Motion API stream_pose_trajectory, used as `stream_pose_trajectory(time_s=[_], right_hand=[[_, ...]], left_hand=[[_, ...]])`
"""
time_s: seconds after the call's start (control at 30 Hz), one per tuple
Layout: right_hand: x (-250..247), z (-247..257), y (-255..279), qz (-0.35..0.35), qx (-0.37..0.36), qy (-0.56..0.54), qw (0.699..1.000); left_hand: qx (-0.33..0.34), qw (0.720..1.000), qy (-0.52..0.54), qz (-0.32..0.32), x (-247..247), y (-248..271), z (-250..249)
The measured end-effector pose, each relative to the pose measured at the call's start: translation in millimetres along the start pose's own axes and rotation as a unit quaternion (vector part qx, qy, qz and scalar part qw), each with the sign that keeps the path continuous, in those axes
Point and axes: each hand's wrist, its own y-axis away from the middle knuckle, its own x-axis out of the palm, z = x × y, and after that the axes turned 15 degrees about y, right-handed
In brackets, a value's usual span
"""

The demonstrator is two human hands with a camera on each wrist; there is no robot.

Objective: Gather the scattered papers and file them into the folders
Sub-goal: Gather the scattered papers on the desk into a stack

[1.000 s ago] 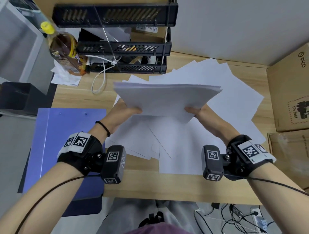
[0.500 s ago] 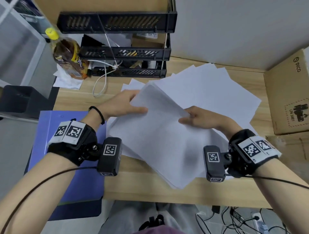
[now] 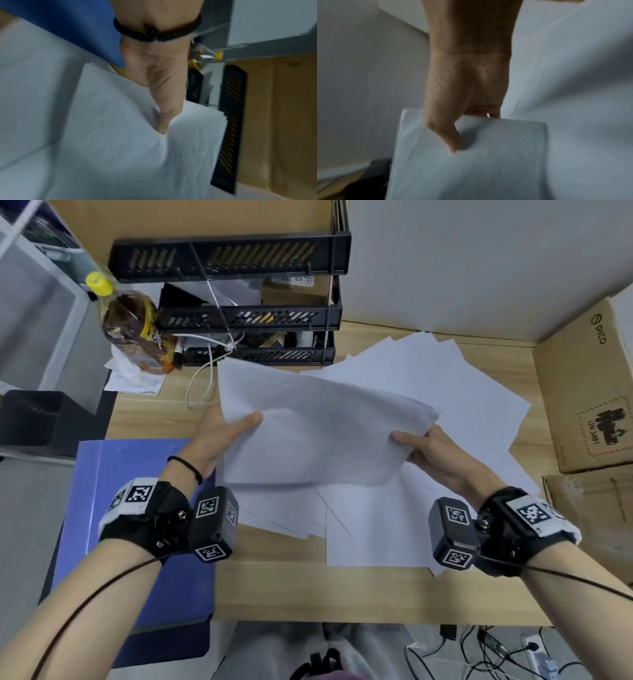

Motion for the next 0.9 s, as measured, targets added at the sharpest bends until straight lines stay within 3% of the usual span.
stream_pose_trajectory(time_s=[0.1, 0.23, 0.33, 0.4, 0.47, 0.8, 0.9], right_hand=[[1.1, 27.7, -5.4, -0.078, -0.088, -0.013, 0.993], [-5.4, 51.5, -1.1, -0.131, -0.164, -0.03, 0.977], [-2.2, 26.9, -0.8, -0.152, -0.124, 0.0, 0.981], [0.9, -1.2, -2.5, -0.13, -0.071, 0.045, 0.988], [1.3, -19.1, -2.4, -0.095, -0.038, 0.08, 0.992], [-6.0, -1.0, -2.8, -0.119, -0.056, 0.005, 0.991], [-10.8, -15.7, -2.5, -0.085, -0.032, 0.046, 0.995]], left_hand=[[0.073, 0.996, 0.047, 0.01, 20.7, -7.4, -25.8], [0.144, 0.987, 0.063, 0.02, 25.1, -8.8, -42.7], [0.095, 0.995, -0.005, -0.011, 16.0, -6.7, -10.7], [0.019, 0.997, -0.058, -0.039, 11.5, -3.5, 18.5], [-0.014, 0.996, -0.067, -0.051, 10.6, -1.8, 38.5], [0.037, 0.998, -0.013, -0.054, 27.7, -8.2, 21.6], [0.021, 0.997, -0.034, -0.064, 22.0, -6.6, 27.6]])
